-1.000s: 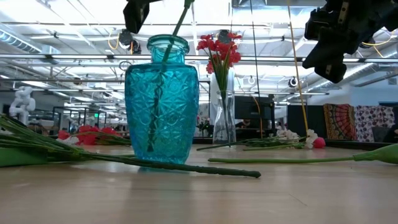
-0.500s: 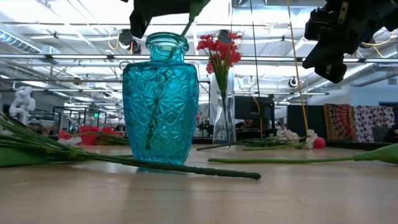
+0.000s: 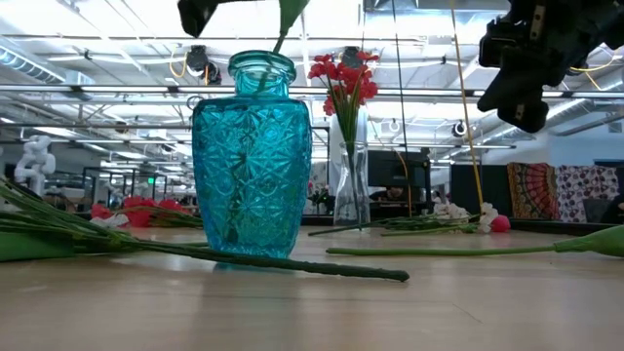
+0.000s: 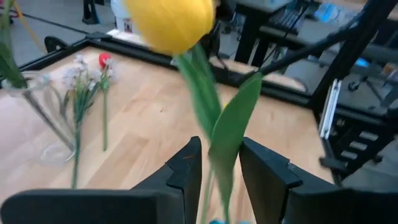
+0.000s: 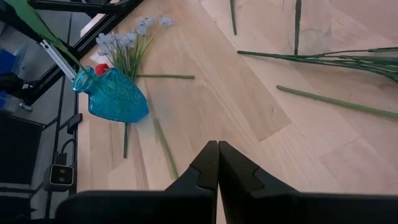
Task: Sort flowers into vase by color
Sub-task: Put the top yellow tulip into the blue flower vase, then put the yellow tulip into the blue flower vase
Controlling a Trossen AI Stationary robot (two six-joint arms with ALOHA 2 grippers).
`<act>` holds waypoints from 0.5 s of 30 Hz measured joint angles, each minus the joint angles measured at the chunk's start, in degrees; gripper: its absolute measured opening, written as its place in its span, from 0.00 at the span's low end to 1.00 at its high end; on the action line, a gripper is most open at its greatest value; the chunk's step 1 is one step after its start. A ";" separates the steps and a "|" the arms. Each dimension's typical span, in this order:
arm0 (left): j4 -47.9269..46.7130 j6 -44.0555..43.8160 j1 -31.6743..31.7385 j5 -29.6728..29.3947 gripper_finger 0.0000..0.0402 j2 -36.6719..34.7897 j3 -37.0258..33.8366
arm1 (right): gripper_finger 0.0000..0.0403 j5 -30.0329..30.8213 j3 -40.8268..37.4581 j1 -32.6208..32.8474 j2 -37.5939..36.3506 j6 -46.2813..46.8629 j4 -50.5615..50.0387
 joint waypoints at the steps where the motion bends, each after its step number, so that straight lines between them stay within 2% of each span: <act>1: -1.64 0.00 -0.17 0.19 0.28 -0.80 -0.02 | 0.00 0.01 -0.01 0.00 -0.01 0.35 0.00; 7: -12.83 -0.95 -0.36 1.12 0.28 -5.50 -0.02 | 0.00 1.80 -0.01 0.00 0.00 4.32 0.29; 15: -34.90 -22.30 1.85 -3.44 0.28 -12.12 -0.02 | 0.00 7.55 -0.01 1.21 0.00 13.09 0.26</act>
